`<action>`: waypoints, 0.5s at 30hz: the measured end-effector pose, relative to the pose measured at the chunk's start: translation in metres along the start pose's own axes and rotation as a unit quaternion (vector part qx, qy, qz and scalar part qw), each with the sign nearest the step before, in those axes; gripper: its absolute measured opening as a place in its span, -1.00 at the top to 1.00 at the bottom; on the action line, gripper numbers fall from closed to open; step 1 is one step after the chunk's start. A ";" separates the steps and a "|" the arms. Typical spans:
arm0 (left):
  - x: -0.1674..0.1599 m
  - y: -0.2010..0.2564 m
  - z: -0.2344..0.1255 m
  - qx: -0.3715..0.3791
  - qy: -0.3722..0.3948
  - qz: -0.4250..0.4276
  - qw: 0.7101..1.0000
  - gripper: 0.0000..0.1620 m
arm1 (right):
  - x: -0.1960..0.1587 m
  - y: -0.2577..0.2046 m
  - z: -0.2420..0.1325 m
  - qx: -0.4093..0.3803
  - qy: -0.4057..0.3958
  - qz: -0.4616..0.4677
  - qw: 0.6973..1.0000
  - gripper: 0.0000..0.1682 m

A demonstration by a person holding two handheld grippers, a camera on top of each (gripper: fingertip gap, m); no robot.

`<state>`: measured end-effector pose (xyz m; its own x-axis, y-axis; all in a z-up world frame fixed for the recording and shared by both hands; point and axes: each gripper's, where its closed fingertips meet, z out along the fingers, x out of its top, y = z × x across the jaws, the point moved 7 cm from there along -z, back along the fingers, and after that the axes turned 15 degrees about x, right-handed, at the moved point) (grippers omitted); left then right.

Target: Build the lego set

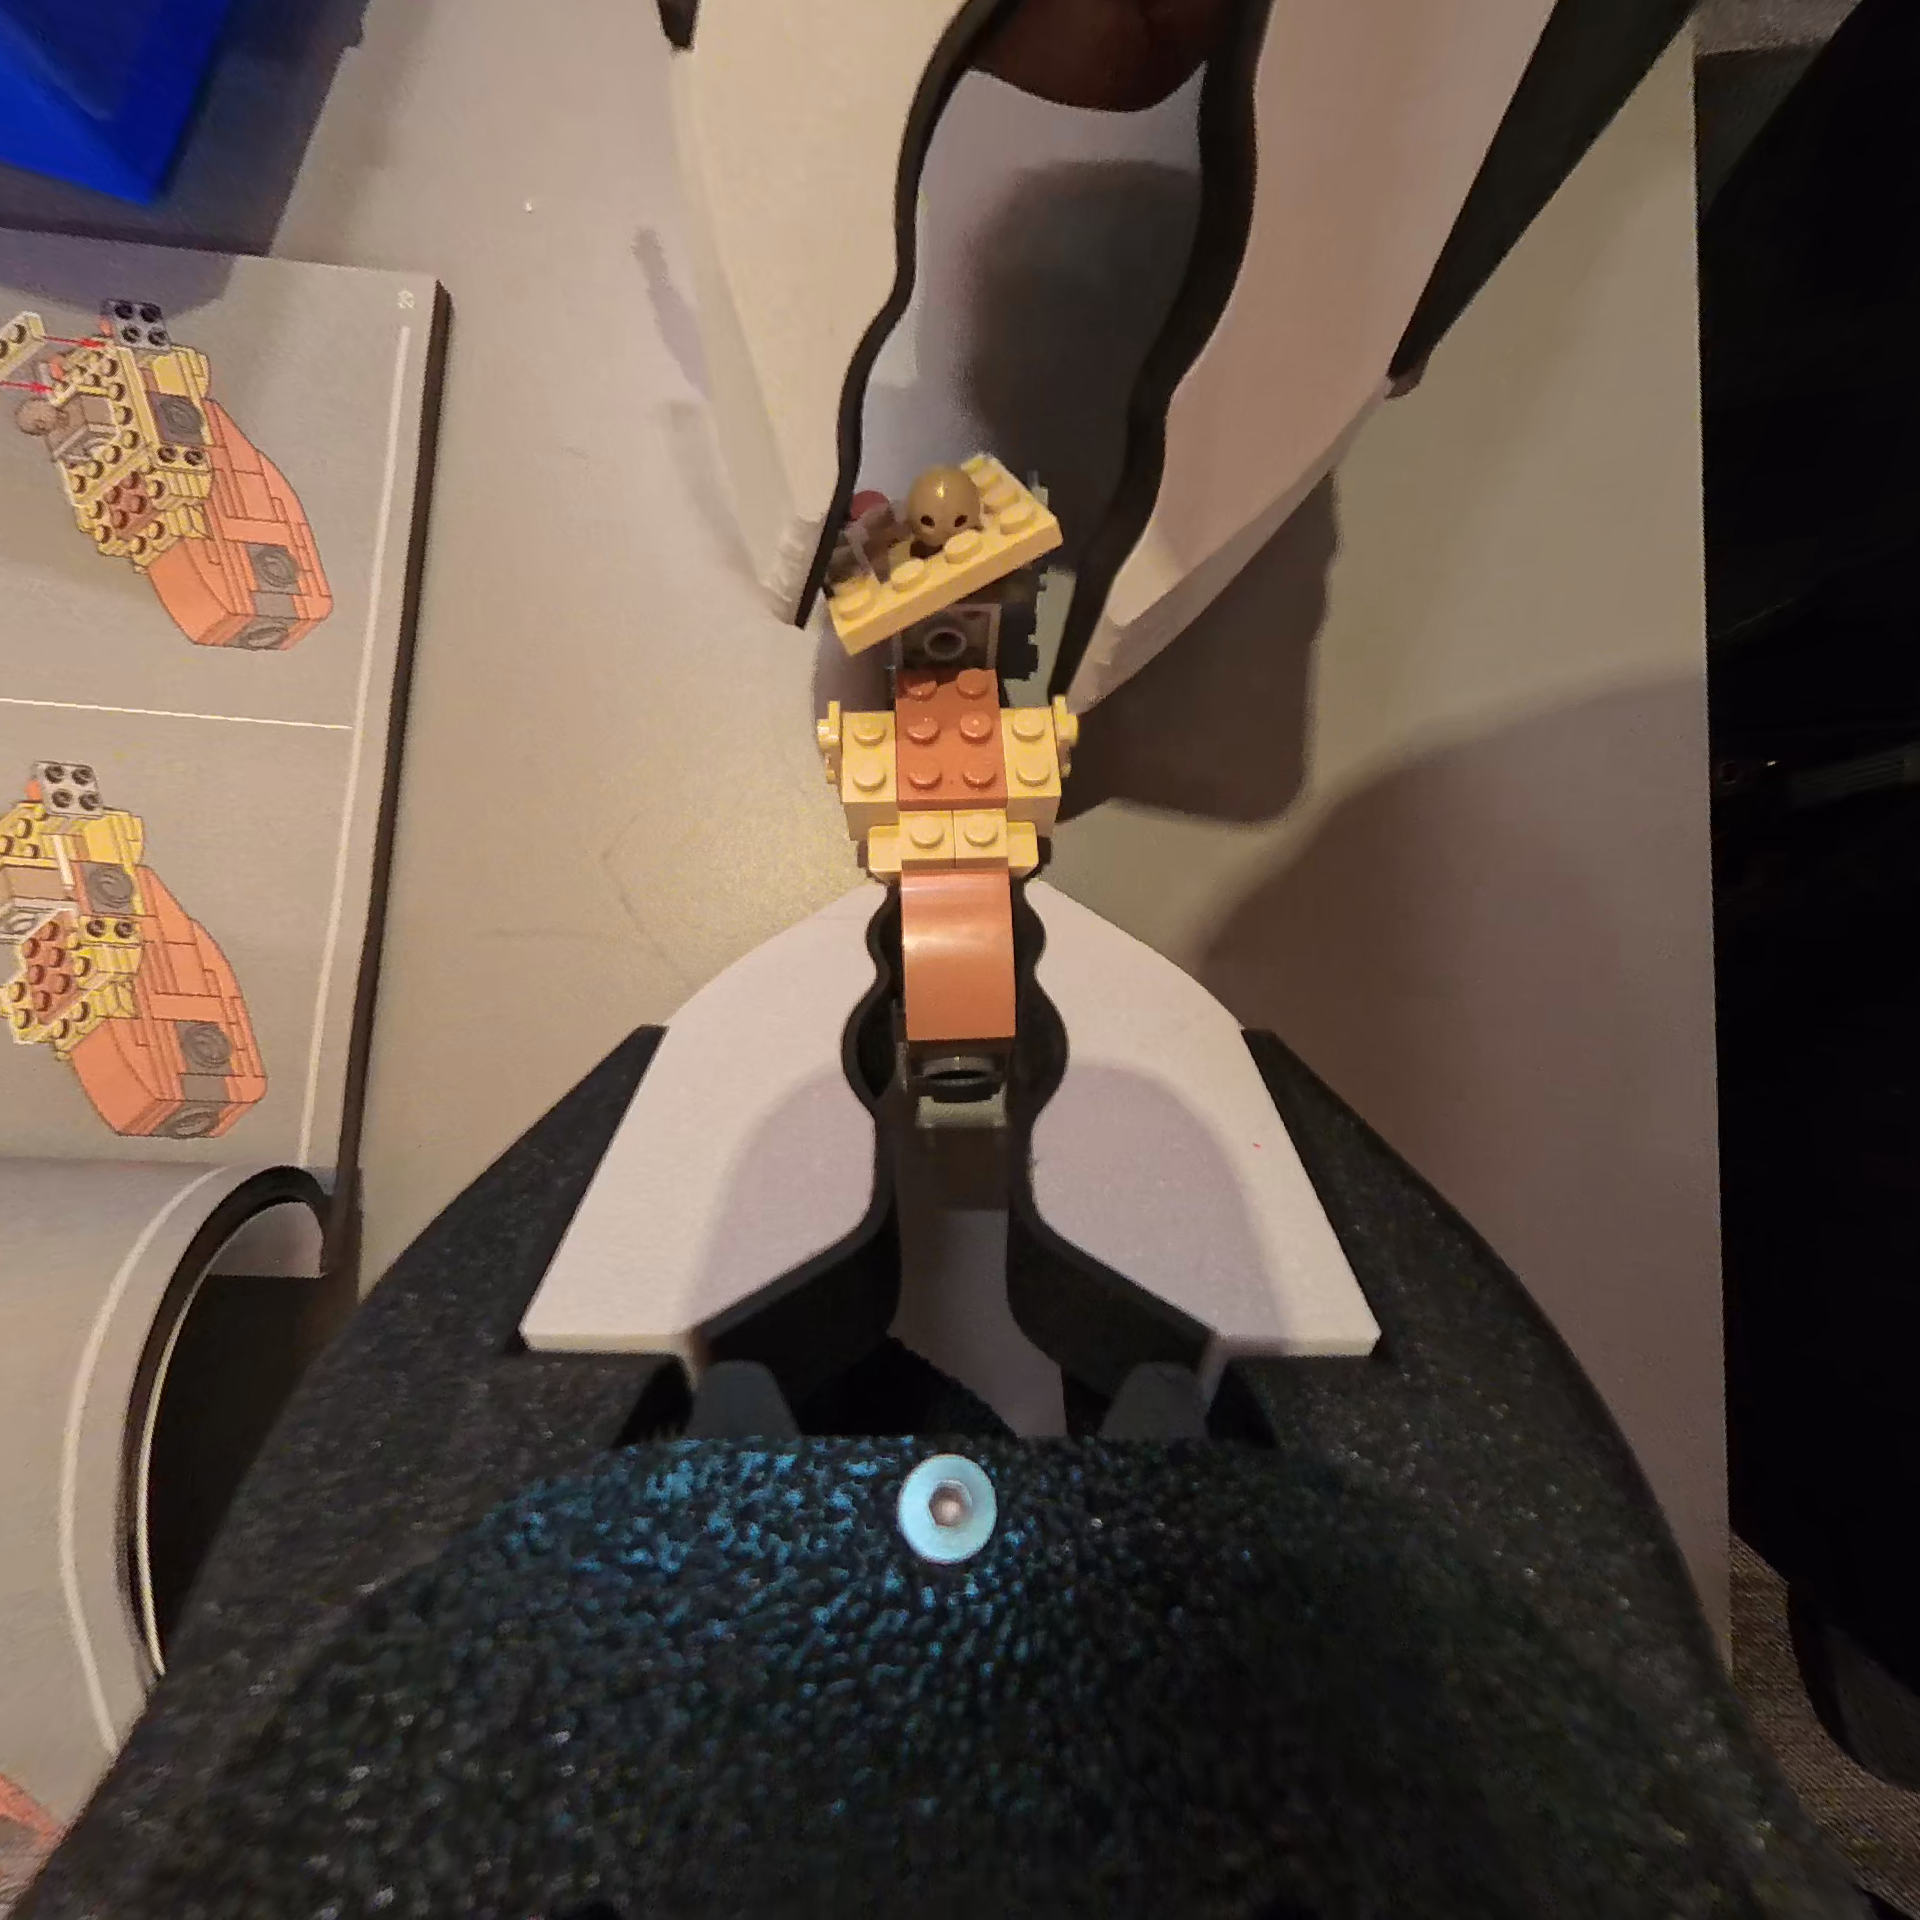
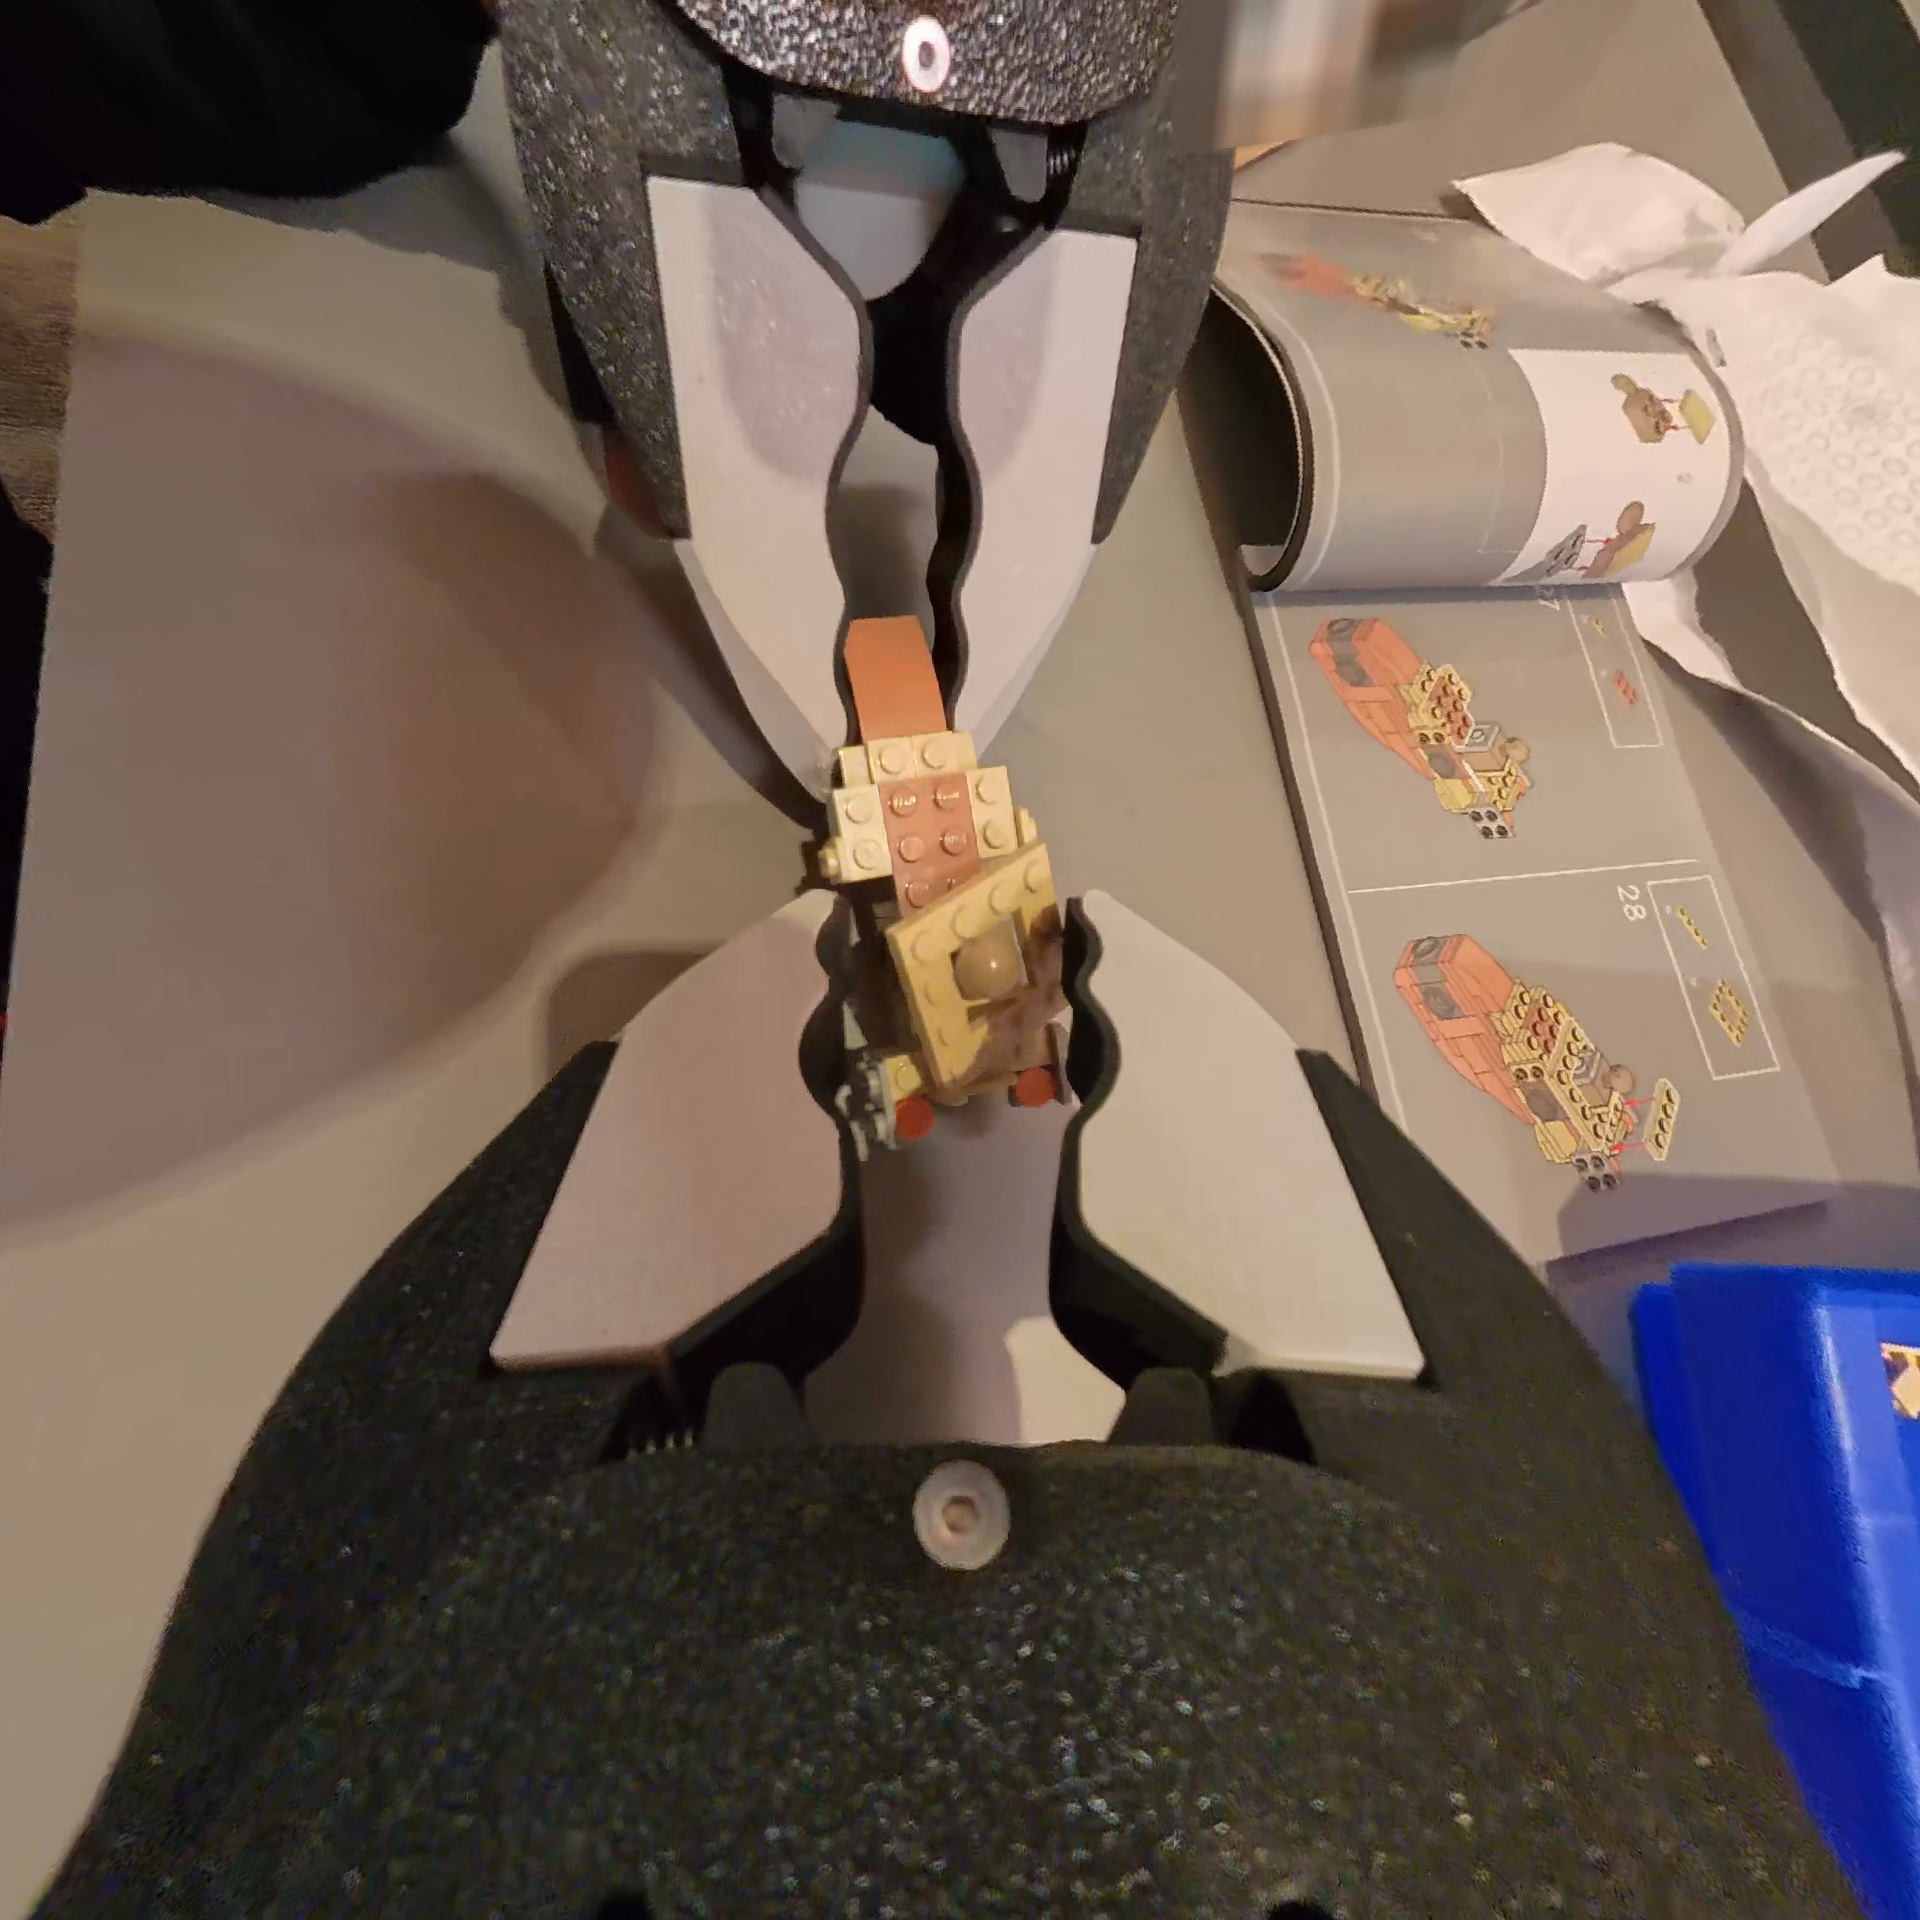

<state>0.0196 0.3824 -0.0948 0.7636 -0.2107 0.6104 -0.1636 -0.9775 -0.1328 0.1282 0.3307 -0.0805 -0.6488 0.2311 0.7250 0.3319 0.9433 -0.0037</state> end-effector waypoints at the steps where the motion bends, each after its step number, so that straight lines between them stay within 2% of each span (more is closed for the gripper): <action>1: 0.000 0.000 0.000 0.000 0.000 0.000 1.000 0.77 | 0.000 -0.001 0.000 -0.004 -0.001 0.002 1.000 0.53; 11: 0.000 0.000 0.000 0.002 0.000 0.002 1.000 0.77 | 0.007 -0.003 -0.009 -0.010 0.021 -0.033 0.999 0.48; 15: 0.000 0.000 0.000 0.003 0.000 0.003 1.000 0.77 | 0.003 0.007 -0.019 0.028 0.060 0.021 0.998 0.44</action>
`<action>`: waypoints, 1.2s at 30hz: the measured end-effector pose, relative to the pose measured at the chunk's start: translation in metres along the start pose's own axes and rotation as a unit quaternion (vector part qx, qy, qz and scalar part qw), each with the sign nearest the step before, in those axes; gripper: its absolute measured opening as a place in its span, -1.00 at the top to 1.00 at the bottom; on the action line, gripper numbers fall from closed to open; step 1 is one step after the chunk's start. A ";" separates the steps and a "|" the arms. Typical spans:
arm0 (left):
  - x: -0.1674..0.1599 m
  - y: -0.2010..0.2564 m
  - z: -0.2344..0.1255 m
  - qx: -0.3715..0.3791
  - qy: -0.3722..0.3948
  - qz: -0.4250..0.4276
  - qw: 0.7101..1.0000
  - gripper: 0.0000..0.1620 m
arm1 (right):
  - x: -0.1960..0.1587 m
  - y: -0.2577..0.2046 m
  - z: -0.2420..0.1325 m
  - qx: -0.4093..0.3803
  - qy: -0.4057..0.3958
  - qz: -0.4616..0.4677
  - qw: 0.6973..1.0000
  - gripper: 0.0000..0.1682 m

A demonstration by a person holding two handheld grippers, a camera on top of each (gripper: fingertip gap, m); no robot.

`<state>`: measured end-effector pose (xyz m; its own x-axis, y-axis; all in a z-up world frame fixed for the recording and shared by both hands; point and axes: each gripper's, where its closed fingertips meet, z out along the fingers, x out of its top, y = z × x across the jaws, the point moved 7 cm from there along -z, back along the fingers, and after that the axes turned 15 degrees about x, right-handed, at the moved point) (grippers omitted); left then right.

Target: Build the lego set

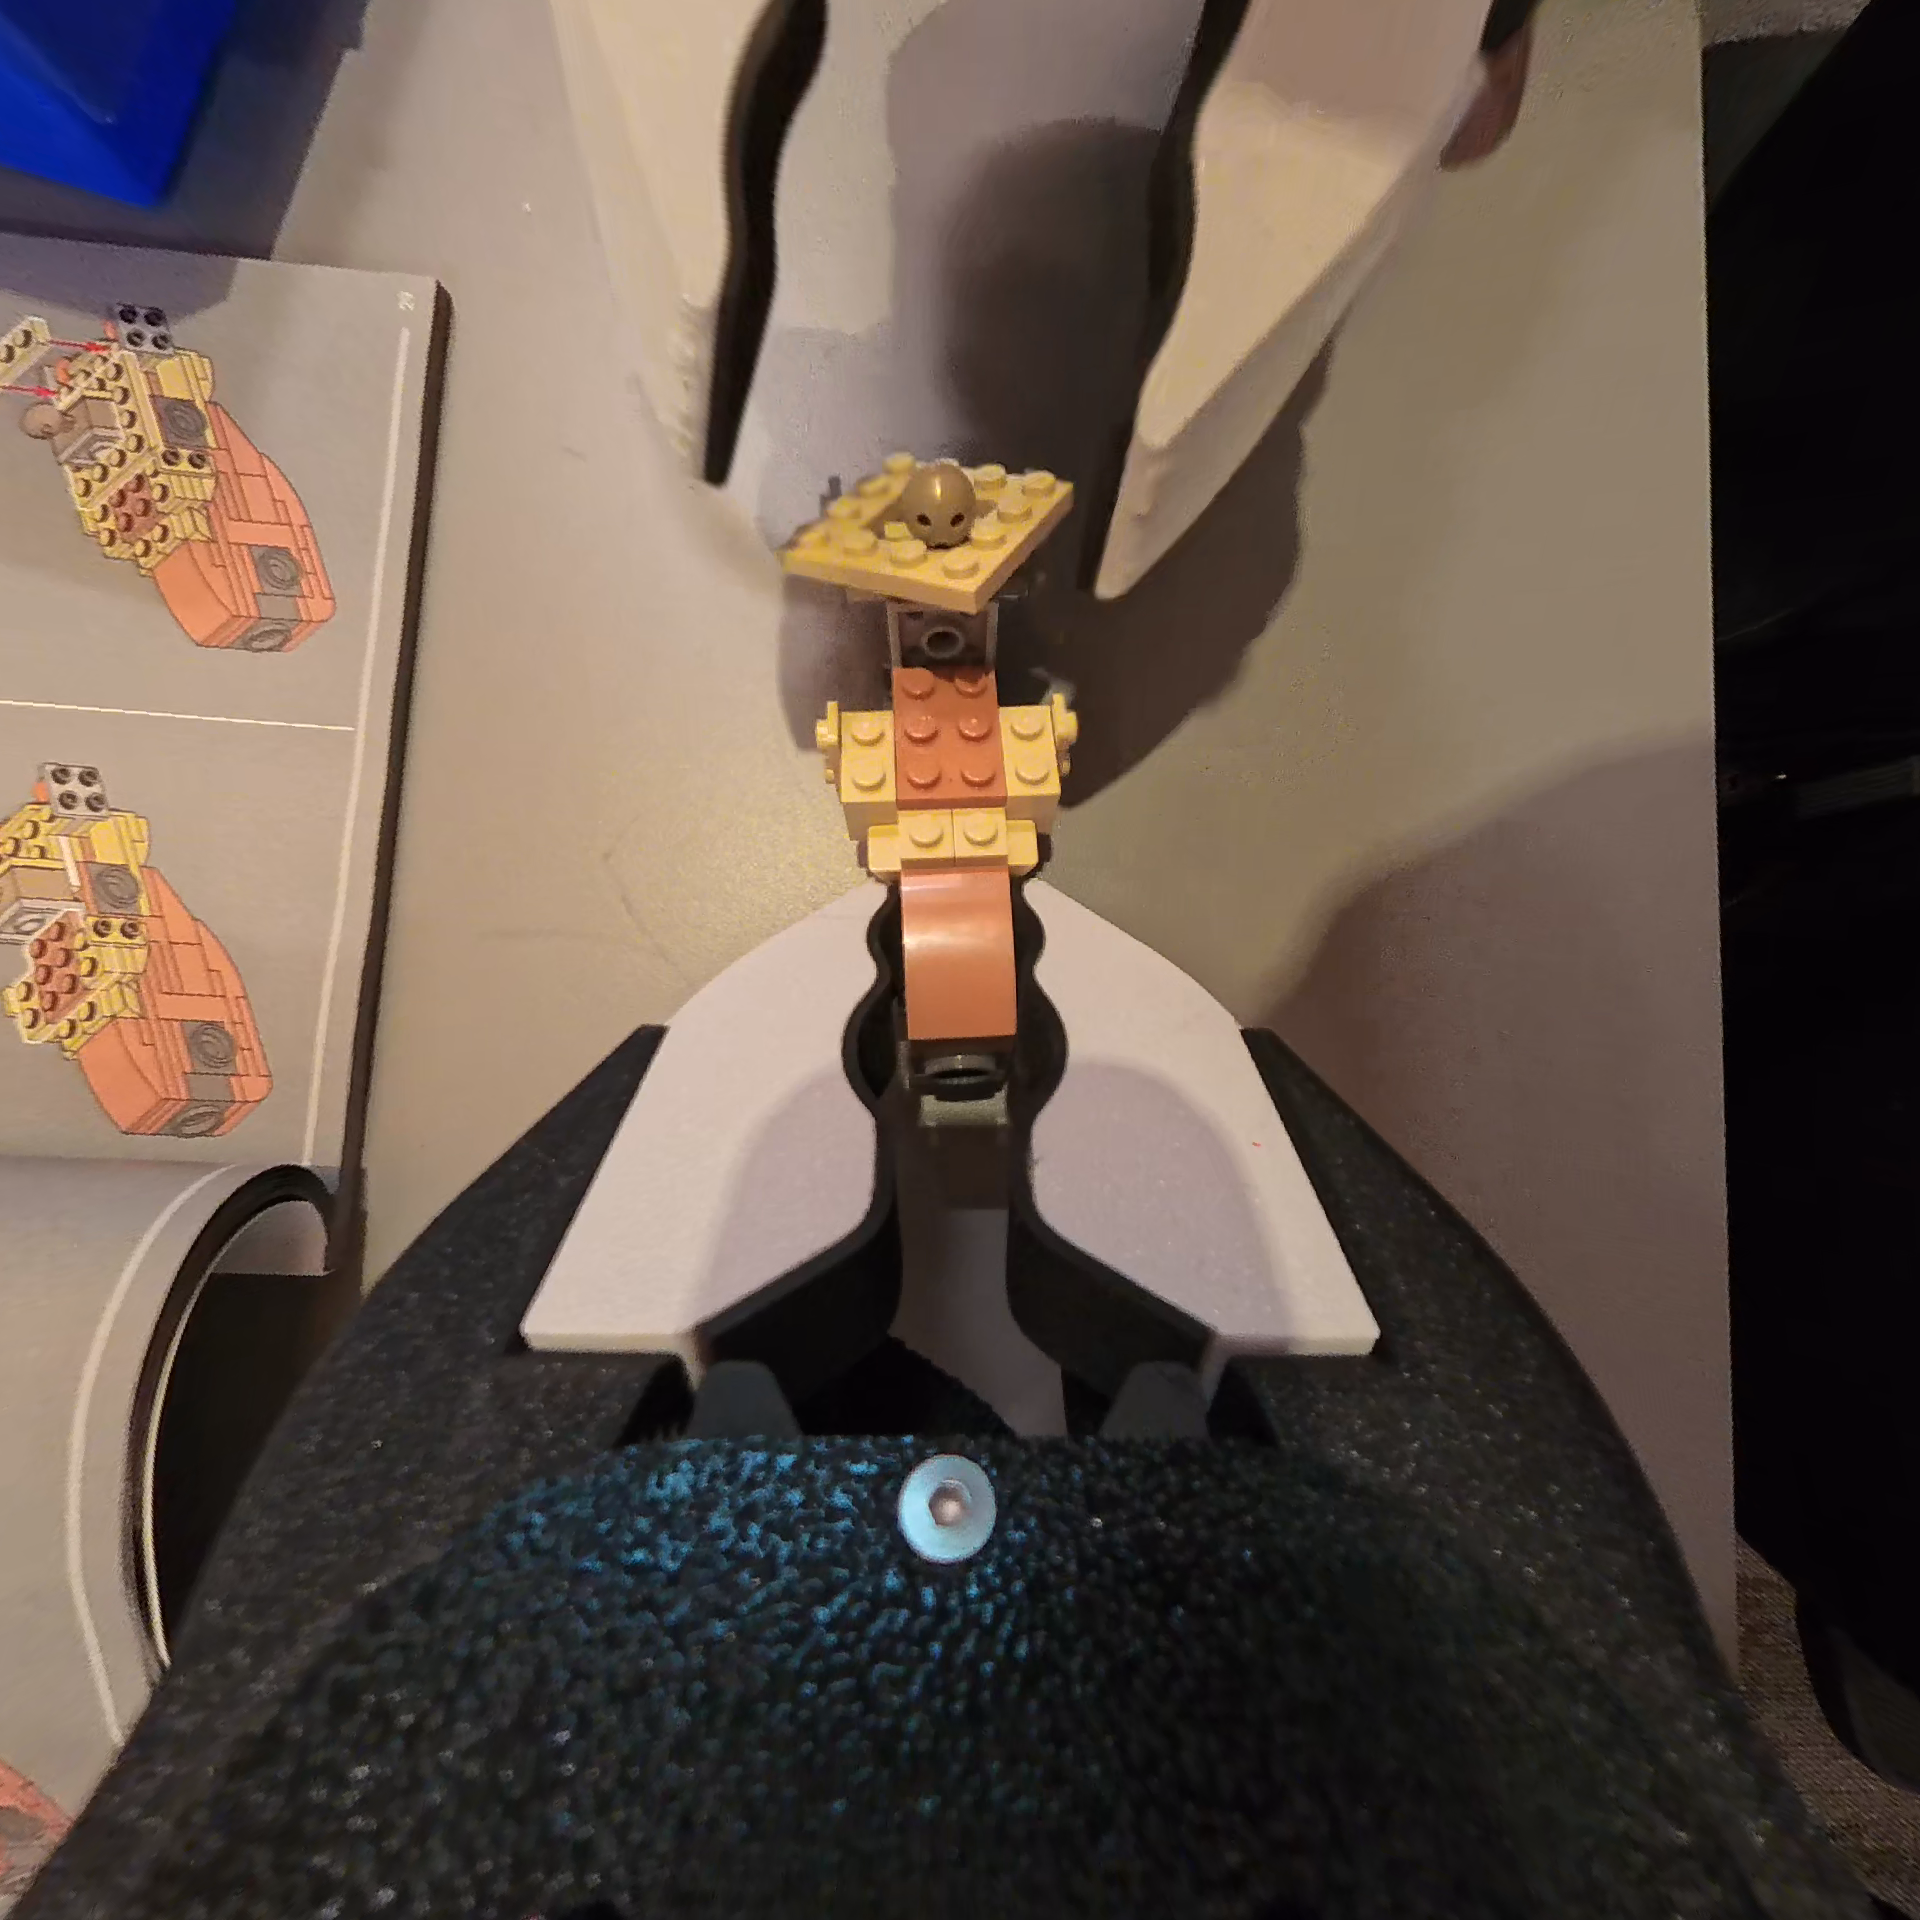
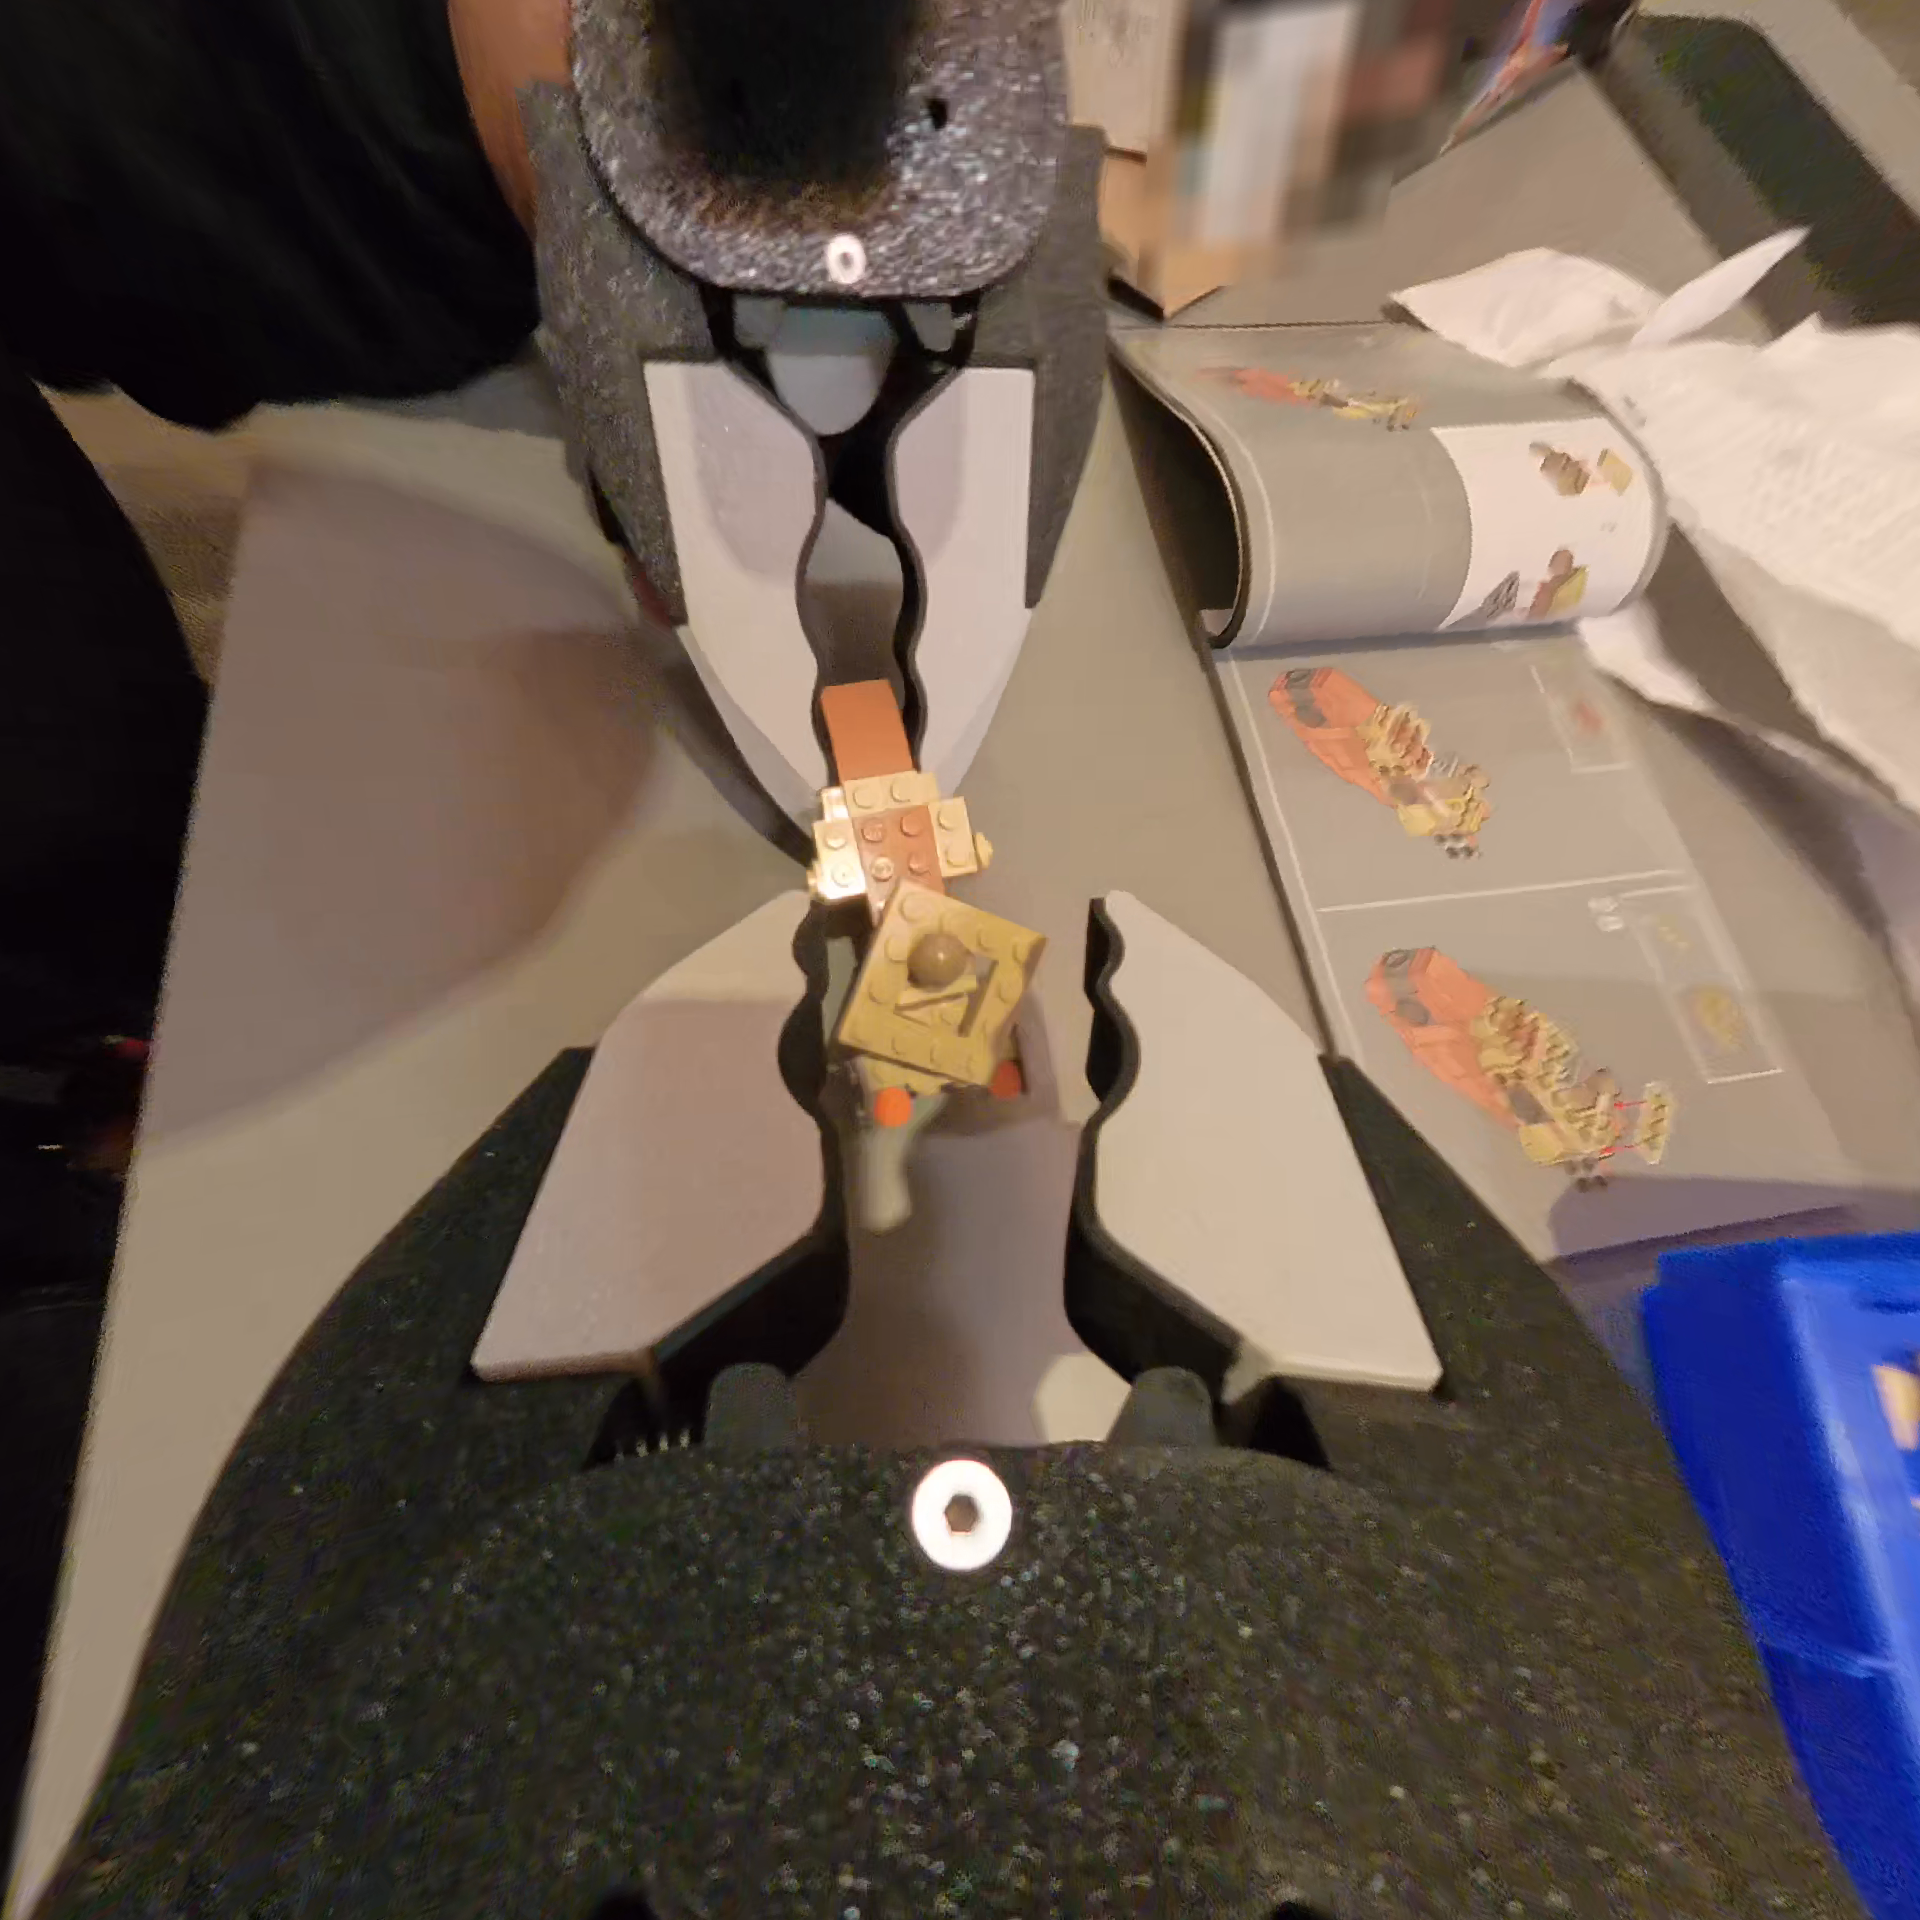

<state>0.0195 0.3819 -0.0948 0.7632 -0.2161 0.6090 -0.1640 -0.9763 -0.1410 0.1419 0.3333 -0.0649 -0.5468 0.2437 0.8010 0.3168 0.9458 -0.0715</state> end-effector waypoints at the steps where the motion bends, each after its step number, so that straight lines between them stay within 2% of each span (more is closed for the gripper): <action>1: 0.000 0.000 0.000 0.000 0.000 0.000 1.000 0.77 | -0.002 0.001 -0.002 0.020 0.004 0.024 1.000 0.40; 6: 0.000 0.000 0.000 0.001 0.000 0.001 1.000 0.77 | -0.011 0.006 -0.003 0.046 0.003 0.098 0.994 0.35; 14: 0.000 0.000 0.000 0.000 0.000 0.002 1.000 0.77 | -0.016 0.007 0.004 0.058 -0.010 0.134 0.989 0.40; 18: 0.000 0.000 0.000 0.000 0.000 0.001 1.000 0.78 | -0.015 0.005 0.007 0.056 -0.018 0.111 0.992 0.58; 25: 0.000 0.000 0.000 0.000 0.000 0.004 1.000 0.78 | -0.011 0.003 0.008 0.043 -0.040 0.040 0.997 0.59; 36: 0.000 0.001 0.000 0.001 0.001 0.010 1.000 0.78 | -0.010 0.004 0.008 0.072 -0.068 -0.040 0.994 0.59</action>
<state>0.0196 0.3809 -0.0948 0.7584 -0.2354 0.6078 -0.1778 -0.9719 -0.1544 0.1418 0.3364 -0.0779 -0.6681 0.1847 0.7208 0.1597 0.9817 -0.1035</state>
